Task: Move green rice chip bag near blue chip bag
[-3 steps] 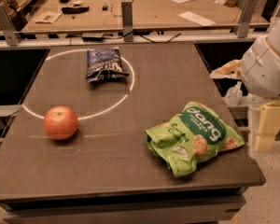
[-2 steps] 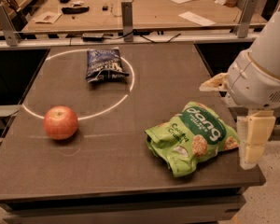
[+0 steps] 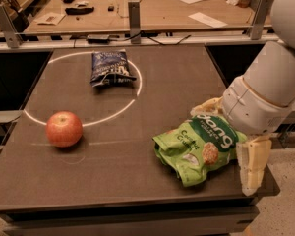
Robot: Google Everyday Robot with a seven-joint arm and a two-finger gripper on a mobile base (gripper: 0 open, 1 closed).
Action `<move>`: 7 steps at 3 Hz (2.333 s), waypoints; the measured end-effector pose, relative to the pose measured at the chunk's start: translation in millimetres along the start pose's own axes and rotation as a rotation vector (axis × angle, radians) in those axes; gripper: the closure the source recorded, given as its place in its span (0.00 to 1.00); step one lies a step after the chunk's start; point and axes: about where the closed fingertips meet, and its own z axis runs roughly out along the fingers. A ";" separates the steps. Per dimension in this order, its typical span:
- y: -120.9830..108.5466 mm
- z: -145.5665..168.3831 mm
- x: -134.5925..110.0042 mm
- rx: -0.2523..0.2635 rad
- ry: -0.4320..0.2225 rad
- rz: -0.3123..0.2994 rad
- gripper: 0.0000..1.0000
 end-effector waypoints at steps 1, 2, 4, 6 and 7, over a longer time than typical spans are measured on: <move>0.4 17.5 -4.8 0.004 -0.035 -0.070 0.00; -0.7 24.3 -9.6 0.072 -0.036 -0.093 0.19; -3.9 -0.4 -20.9 0.235 -0.034 -0.138 0.65; -3.9 -17.7 -24.0 0.311 -0.035 -0.158 1.00; -8.0 -24.5 -26.1 0.372 -0.035 -0.125 1.00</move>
Offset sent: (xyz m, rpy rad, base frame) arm 0.0007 0.0237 -0.0270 0.0953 -0.1726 0.0658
